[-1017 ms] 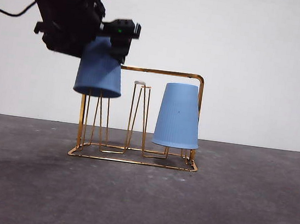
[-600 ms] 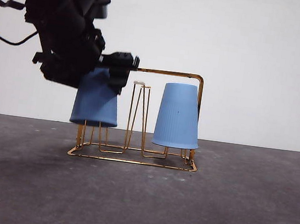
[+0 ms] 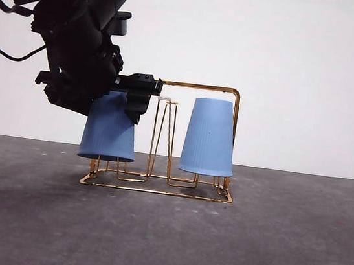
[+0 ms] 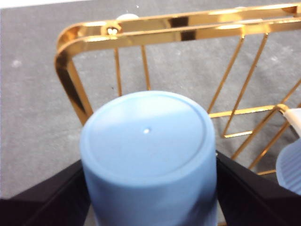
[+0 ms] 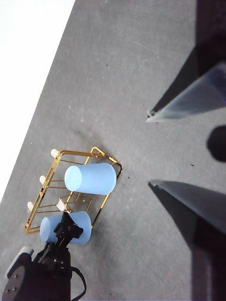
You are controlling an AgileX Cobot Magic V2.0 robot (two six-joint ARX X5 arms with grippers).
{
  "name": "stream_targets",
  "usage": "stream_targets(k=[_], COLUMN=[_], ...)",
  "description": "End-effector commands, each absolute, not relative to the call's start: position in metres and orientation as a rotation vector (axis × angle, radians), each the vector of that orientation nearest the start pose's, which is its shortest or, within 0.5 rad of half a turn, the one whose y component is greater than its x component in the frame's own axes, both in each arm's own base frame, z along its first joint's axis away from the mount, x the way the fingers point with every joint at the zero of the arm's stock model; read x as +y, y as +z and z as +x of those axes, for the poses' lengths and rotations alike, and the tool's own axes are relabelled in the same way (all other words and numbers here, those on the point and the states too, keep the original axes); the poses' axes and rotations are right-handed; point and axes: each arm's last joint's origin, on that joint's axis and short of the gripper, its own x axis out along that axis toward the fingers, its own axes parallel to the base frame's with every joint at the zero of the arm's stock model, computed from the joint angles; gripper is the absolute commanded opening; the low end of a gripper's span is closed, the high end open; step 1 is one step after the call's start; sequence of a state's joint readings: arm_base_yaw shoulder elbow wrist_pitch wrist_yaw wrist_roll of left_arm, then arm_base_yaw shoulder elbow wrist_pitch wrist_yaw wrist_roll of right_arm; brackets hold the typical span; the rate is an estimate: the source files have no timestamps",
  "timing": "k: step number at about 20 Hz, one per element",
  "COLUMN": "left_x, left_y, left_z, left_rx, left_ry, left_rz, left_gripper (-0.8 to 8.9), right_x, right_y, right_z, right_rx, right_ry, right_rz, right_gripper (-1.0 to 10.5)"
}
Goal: Pick up cup 1,put cup 1 in the cup rack,pick up cup 2,put cup 2 in the cup rack
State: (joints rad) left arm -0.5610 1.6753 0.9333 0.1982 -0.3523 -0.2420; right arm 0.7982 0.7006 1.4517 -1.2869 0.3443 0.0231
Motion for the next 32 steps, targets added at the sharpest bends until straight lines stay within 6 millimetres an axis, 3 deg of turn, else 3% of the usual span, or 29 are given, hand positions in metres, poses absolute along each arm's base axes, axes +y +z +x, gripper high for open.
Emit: stream_targets(k=[1, 2, 3, 13, 19, 22, 26, 32], left_x=[-0.173, -0.172, -0.171, -0.168, -0.164, -0.16, -0.155, -0.128], left_y=[0.165, 0.163, 0.162, 0.153, 0.159, 0.179, 0.222, 0.289], left_z=[0.294, 0.293, 0.293, 0.283, 0.262, 0.242, 0.209, 0.148], left_rx=[0.687, 0.707, 0.727, 0.894, 1.073, 1.132, 1.141, 1.01], left_ry=[-0.156, -0.173, -0.185, -0.252, -0.323, -0.374, -0.59, -0.876], left_rz=[0.032, 0.03, 0.028, 0.036, 0.051, 0.055, -0.013, -0.151], left_gripper=[3.38, 4.74, 5.14, 5.12, 5.11, 5.11, 4.98, 4.98], right_x=[0.02, 0.02, 0.02, 0.02, 0.02, 0.021, 0.021, 0.026], right_y=[0.435, 0.435, 0.435, 0.435, 0.435, 0.434, 0.431, 0.426], right_z=[0.034, 0.034, 0.034, 0.034, 0.034, 0.034, 0.032, 0.03], right_rx=[0.459, 0.458, 0.458, 0.456, 0.461, 0.463, 0.506, 0.602], right_ry=[0.431, 0.432, 0.433, 0.435, 0.435, 0.434, 0.487, 0.629], right_rz=[-0.264, -0.267, -0.27, -0.277, -0.28, -0.276, -0.276, -0.254], right_gripper=[2.2, 2.2, 2.2, 2.2, 2.2, 2.2, 2.2, 2.2])
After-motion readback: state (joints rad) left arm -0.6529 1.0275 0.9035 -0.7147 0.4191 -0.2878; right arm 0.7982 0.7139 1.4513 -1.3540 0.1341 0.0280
